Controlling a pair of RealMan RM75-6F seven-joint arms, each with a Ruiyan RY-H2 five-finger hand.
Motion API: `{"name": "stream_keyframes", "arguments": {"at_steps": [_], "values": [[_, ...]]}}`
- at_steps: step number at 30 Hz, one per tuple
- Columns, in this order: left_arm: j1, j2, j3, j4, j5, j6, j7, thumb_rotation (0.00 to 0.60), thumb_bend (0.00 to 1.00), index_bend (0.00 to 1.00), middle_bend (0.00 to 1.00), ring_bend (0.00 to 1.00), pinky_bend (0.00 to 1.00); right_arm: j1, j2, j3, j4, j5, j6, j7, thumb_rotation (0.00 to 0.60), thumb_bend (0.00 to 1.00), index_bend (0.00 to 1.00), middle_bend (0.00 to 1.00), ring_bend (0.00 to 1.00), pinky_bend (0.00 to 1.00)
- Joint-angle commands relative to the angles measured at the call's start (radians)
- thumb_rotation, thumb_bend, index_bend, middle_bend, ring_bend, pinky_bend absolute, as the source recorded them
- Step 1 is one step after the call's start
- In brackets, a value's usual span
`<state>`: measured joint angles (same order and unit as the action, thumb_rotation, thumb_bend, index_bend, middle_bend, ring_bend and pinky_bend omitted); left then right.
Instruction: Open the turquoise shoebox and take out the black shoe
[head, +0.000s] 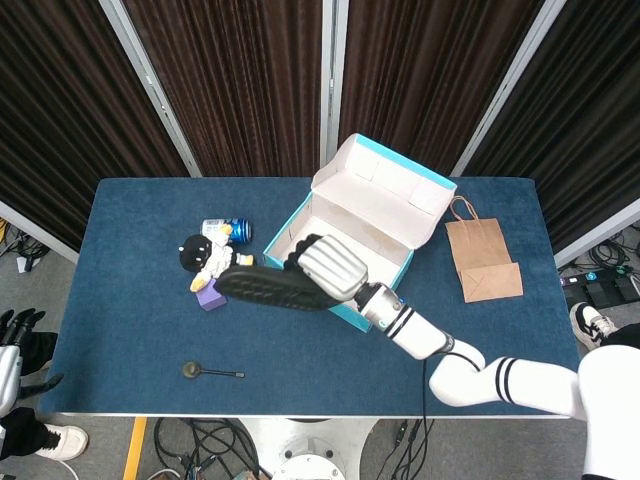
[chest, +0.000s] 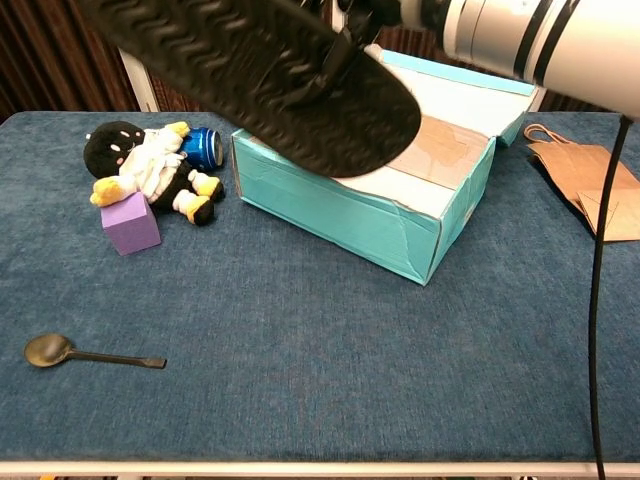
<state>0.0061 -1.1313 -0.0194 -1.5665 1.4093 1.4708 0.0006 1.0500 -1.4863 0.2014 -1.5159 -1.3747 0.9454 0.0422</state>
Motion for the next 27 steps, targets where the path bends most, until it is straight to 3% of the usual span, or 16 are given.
{"name": "stream_keyframes", "arguments": {"at_steps": [1,7,10,13,16,17,20,27], "values": [[0.002,0.000,0.002,-0.001,0.001,0.000,-0.001,0.600,0.00,0.13,0.09,0.01,0.05,0.004,-0.035,-0.014,-0.047,0.064,-0.091,0.044,0.600,0.42,0.74,0.58,0.47,0.38],[0.006,-0.001,0.003,0.003,-0.003,0.001,-0.005,0.600,0.00,0.13,0.09,0.01,0.05,0.034,-0.145,-0.002,0.016,0.187,-0.168,-0.014,0.600,0.41,0.70,0.53,0.42,0.28],[0.010,-0.004,0.006,0.011,-0.002,0.002,-0.012,0.600,0.00,0.13,0.09,0.01,0.05,0.056,-0.176,-0.002,0.040,0.239,-0.207,-0.069,0.600,0.40,0.59,0.44,0.30,0.14],[0.008,-0.007,0.005,0.015,-0.002,-0.002,-0.015,0.600,0.00,0.13,0.09,0.01,0.05,0.076,-0.202,-0.011,0.072,0.287,-0.211,-0.170,0.600,0.36,0.34,0.23,0.06,0.00],[0.010,-0.008,0.004,0.019,-0.003,0.000,-0.018,0.600,0.00,0.13,0.09,0.01,0.05,0.088,-0.211,-0.020,0.081,0.348,-0.206,-0.266,0.600,0.23,0.06,0.04,0.00,0.00],[0.010,-0.008,0.004,0.021,-0.003,0.001,-0.019,0.600,0.00,0.13,0.09,0.01,0.05,0.089,-0.211,-0.019,0.077,0.363,-0.199,-0.285,0.600,0.19,0.02,0.01,0.00,0.00],[0.011,-0.010,0.003,0.025,-0.002,0.002,-0.023,0.600,0.00,0.13,0.09,0.01,0.05,0.075,-0.195,-0.007,0.053,0.391,-0.163,-0.311,0.600,0.10,0.00,0.00,0.00,0.00],[0.006,-0.011,-0.002,0.029,0.008,0.003,-0.030,0.600,0.00,0.13,0.09,0.01,0.05,-0.044,-0.063,-0.010,-0.049,0.275,0.032,-0.297,0.600,0.10,0.00,0.00,0.00,0.00]]}}
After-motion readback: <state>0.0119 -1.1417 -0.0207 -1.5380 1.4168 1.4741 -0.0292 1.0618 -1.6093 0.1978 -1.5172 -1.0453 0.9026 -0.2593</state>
